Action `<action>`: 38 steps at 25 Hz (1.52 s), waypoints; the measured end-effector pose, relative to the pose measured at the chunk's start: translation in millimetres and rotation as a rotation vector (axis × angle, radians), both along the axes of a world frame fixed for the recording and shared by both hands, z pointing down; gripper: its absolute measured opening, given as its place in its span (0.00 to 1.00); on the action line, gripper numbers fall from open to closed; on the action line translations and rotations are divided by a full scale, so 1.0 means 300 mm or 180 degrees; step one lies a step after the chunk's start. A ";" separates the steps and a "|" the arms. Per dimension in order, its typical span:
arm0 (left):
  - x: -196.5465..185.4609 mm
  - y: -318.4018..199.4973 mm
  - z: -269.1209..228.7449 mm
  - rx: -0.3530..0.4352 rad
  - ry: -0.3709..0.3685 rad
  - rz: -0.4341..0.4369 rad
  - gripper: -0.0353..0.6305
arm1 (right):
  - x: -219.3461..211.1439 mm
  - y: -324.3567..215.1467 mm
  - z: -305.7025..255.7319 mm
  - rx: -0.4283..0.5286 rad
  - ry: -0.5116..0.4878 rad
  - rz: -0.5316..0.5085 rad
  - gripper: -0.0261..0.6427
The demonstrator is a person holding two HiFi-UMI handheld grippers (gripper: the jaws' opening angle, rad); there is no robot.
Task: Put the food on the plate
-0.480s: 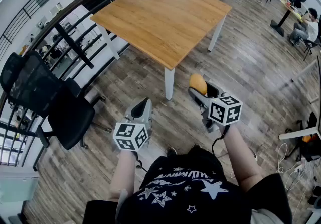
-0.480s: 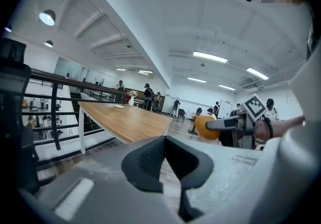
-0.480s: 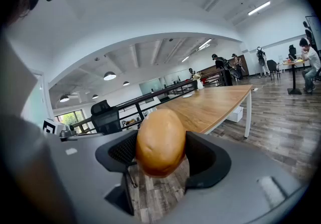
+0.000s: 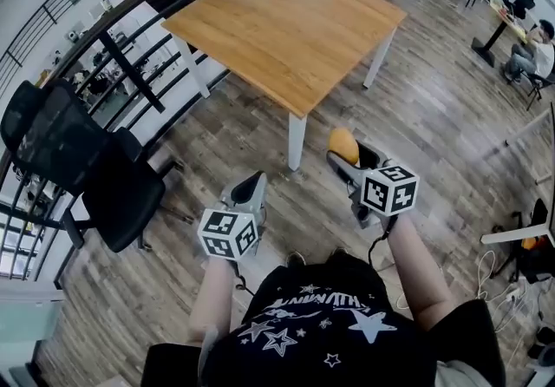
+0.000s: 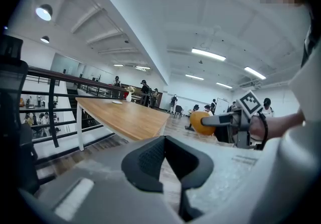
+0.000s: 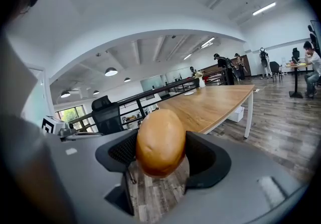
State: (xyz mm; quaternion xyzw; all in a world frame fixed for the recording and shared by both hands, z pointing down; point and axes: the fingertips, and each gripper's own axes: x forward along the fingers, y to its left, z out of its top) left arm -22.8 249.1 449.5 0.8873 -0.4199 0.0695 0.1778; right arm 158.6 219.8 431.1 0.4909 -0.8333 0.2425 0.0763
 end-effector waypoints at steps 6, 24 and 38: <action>-0.025 -0.008 0.019 -0.0028 0.0024 -0.0043 0.06 | -0.013 0.004 0.005 0.0025 -0.0010 0.0012 0.49; -0.054 -0.074 0.084 -0.0127 -0.0052 -0.0290 0.06 | 0.061 -0.100 0.095 -0.0118 0.0172 0.0025 0.49; 0.002 -0.443 0.083 -0.0176 -0.0192 -0.0511 0.06 | 0.125 -0.557 0.135 -0.0181 -0.0069 -0.0092 0.49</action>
